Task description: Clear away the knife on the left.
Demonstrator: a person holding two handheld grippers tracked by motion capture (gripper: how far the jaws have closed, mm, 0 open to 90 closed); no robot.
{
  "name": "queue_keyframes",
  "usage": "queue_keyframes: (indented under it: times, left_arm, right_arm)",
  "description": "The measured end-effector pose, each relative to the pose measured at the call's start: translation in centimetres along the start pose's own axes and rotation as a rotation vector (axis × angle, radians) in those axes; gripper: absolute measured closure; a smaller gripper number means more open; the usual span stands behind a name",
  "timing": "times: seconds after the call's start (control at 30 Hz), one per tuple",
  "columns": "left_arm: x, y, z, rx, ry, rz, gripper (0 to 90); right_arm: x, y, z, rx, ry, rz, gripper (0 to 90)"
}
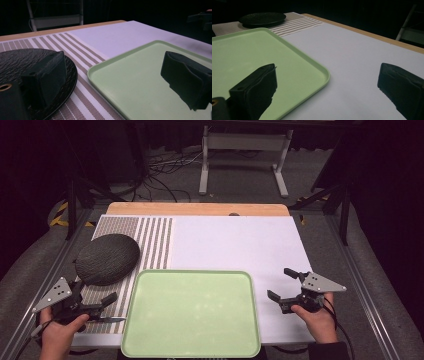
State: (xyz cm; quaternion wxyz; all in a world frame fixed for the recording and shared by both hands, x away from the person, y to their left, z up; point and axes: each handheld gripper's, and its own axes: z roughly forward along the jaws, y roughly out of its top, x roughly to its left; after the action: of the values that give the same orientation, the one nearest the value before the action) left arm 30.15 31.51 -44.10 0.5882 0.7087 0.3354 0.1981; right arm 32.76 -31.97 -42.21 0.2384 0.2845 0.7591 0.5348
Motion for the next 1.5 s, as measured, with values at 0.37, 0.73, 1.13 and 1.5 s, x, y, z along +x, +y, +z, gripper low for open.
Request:
queue_keyframes:
  times: [0.37, 0.73, 1.13, 1.5]
  left_arm:
    - [0.0, 0.0, 0.2, 0.003, -0.001, 0.010, 8.1]
    - [-0.1, 1.4, -0.5, 0.086, 0.013, 0.010, 11.2]
    - [0.0, 2.9, -1.4, 0.294, -0.008, 0.106, 12.0]
    - [-0.5, 4.1, -1.1, 0.467, 0.015, 0.165, 11.3]
  right_arm:
    - [-0.3, 0.0, -0.3, -0.013, -0.011, 0.023, 3.2]
    - [-0.7, 0.0, -0.7, -0.025, -0.019, 0.039, 3.6]
    - [-0.8, -0.1, -0.6, -0.022, -0.016, 0.059, 3.5]
    - [-0.8, -0.3, -0.3, -0.018, -0.020, 0.070, 3.5]
